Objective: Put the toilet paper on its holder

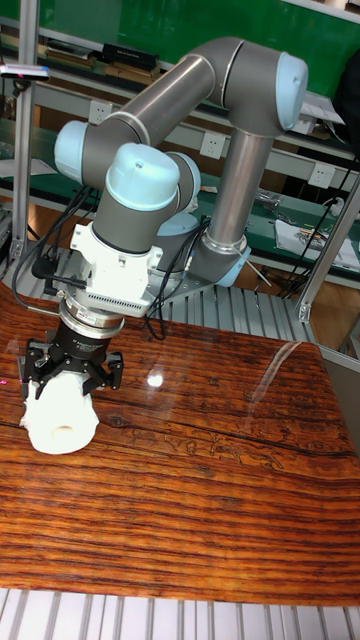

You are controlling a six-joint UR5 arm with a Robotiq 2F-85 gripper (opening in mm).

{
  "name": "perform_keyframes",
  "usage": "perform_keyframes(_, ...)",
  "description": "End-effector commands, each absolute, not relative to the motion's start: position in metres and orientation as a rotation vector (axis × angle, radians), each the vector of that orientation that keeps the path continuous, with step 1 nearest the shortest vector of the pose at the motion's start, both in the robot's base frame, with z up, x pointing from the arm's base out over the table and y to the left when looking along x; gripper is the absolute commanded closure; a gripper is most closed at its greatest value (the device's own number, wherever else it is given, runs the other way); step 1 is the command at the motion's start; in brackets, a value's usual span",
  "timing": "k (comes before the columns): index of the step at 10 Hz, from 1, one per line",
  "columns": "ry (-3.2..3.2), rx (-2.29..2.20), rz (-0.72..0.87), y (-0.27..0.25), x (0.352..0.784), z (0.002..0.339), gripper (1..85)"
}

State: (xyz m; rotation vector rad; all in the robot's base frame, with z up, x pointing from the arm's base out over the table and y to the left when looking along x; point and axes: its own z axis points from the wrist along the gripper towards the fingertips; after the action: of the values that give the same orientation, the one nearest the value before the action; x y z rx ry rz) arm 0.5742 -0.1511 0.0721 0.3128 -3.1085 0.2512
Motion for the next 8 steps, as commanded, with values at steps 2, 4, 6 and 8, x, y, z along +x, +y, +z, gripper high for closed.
perform_keyframes(2,-3.117,0.32,0.229,-0.148,0.576,0.073,84.7)
perform_keyframes(4,-3.121,0.361,0.244,-0.15,0.579,0.073,84.7)
perform_keyframes(6,-3.12,0.437,0.287,-0.157,0.584,0.074,84.7)
perform_keyframes(8,-3.132,0.417,0.265,-0.153,0.585,0.073,84.7)
